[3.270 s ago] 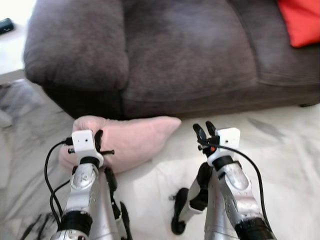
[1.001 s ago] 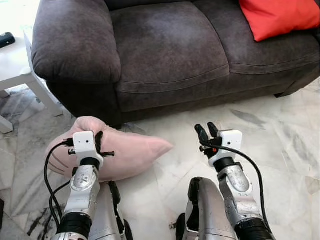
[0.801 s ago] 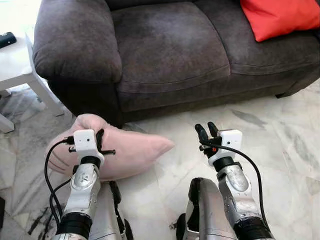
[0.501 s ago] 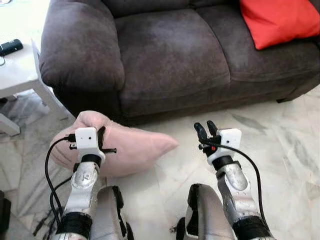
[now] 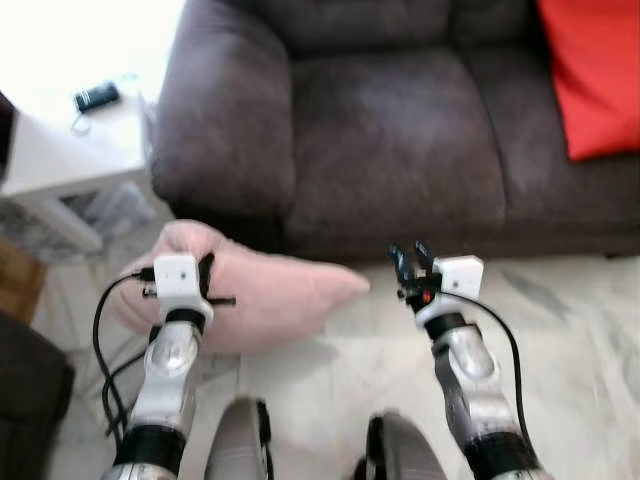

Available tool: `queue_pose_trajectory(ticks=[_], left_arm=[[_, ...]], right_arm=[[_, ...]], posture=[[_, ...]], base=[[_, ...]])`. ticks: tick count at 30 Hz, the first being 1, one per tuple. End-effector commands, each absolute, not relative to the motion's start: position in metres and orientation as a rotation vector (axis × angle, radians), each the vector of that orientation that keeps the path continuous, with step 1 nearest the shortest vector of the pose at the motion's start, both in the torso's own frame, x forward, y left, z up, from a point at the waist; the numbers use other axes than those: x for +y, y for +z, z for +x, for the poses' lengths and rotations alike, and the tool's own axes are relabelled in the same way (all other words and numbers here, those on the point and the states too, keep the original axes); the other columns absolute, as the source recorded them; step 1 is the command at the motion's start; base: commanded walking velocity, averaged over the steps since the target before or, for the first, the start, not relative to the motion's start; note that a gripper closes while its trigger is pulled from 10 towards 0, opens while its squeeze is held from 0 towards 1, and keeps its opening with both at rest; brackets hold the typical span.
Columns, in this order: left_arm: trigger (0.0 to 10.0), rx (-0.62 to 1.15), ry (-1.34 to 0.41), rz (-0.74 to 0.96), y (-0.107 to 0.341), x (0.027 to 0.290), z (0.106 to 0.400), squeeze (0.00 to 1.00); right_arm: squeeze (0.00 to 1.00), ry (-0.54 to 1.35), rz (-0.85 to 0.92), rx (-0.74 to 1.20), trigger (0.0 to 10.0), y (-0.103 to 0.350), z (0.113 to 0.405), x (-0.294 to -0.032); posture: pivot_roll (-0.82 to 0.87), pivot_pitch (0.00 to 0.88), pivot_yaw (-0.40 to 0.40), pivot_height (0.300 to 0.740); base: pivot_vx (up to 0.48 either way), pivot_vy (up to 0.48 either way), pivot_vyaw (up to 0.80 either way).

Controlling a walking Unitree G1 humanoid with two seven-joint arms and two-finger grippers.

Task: Move the pillow to the sofa from floor

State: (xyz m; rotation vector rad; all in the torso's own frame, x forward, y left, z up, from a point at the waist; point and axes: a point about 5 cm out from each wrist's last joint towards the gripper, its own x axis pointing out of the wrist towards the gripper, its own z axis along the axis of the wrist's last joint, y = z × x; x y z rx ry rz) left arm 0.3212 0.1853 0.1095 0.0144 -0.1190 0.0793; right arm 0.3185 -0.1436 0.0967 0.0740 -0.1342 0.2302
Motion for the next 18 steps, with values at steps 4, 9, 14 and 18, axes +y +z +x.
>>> queue_pose_trajectory(ticks=[4,9,14,18], left_arm=[[10.0,-0.209,0.072,0.023,0.129,0.185,0.323,0.00],[10.0,-0.212,0.065,0.020,0.131,0.184,0.324,0.00],[10.0,-0.222,0.031,0.002,0.134,0.179,0.324,0.00],[10.0,-0.226,0.007,-0.010,0.135,0.175,0.324,0.00]], right_arm=[[0.00,0.226,0.085,-0.121,10.0,0.092,0.316,-0.143],[0.00,0.227,0.102,-0.128,10.0,0.093,0.317,-0.143],[0.00,0.224,0.104,-0.127,10.0,0.093,0.318,-0.142],[0.00,0.221,0.104,-0.130,10.0,0.093,0.318,-0.142]], posture=[[0.08,0.209,-0.009,0.740],[0.08,0.208,-0.007,0.740],[0.08,0.203,-0.005,0.740],[0.09,0.201,-0.004,0.740]], base=[[0.000,0.000,0.00],[0.000,0.000,0.00],[0.000,0.000,0.00],[0.000,0.000,0.00]])
